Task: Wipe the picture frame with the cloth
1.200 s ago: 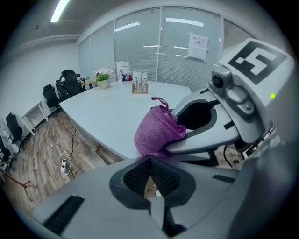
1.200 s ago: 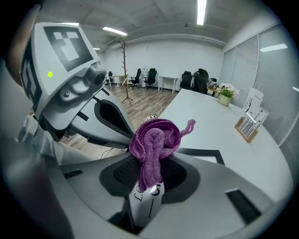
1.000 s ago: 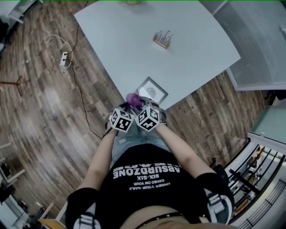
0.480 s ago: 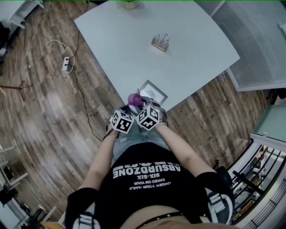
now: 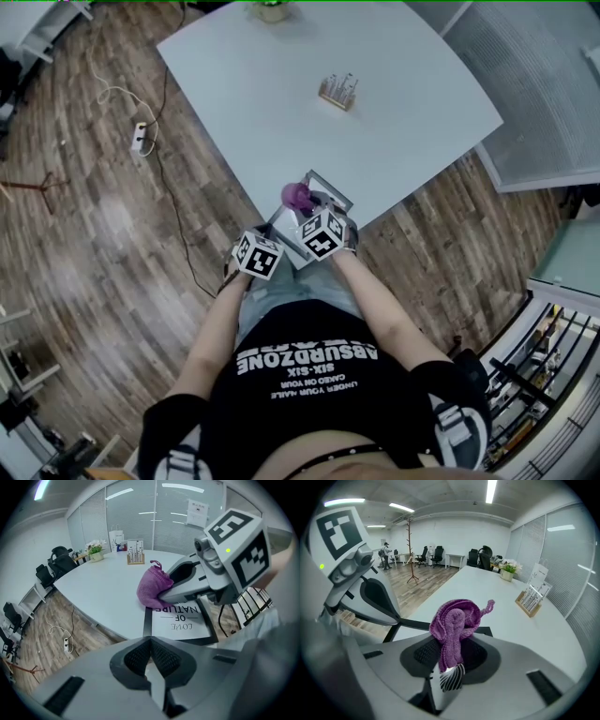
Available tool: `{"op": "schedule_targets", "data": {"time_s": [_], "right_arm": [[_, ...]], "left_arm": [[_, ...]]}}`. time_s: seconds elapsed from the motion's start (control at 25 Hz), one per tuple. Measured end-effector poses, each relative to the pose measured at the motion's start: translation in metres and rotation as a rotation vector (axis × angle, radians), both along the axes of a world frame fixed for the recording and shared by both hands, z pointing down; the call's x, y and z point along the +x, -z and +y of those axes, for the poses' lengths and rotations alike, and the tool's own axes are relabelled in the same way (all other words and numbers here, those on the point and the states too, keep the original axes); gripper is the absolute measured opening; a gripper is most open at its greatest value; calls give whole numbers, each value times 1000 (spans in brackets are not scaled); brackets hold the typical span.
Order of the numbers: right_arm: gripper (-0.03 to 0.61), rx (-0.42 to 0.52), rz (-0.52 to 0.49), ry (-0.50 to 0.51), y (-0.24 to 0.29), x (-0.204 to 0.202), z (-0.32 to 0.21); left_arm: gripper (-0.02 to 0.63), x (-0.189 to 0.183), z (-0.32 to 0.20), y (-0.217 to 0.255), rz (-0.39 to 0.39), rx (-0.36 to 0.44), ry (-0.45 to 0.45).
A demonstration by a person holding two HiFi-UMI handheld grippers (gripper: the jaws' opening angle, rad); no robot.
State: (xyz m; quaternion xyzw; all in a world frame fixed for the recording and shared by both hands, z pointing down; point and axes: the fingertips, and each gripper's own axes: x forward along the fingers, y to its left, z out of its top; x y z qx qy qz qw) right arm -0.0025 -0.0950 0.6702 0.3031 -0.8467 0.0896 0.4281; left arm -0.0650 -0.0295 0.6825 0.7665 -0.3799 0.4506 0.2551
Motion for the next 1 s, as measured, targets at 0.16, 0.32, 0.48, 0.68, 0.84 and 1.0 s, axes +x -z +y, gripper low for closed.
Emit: {"op": "schedule_targets", "data": {"time_s": [0.16, 0.32, 0.48, 0.68, 0.84, 1.0], "right_arm": [[120, 10, 21, -58, 2, 12, -18], [120, 15, 37, -104, 1, 29, -36], [120, 15, 46, -102, 1, 31, -40], [120, 18, 40, -113, 3, 36, -35], [120, 15, 43, -109, 2, 44, -29], [120, 21, 44, -99, 1, 54, -21]], "left_arm": [[14, -3, 0, 0, 5, -14, 2], [14, -3, -2, -1, 1, -15, 2], [12, -3, -2, -1, 9, -21, 10], [12, -1, 0, 0, 10, -17, 17], [12, -1, 0, -1, 12, -18, 21], [13, 0, 1, -1, 15, -19, 19]]}}
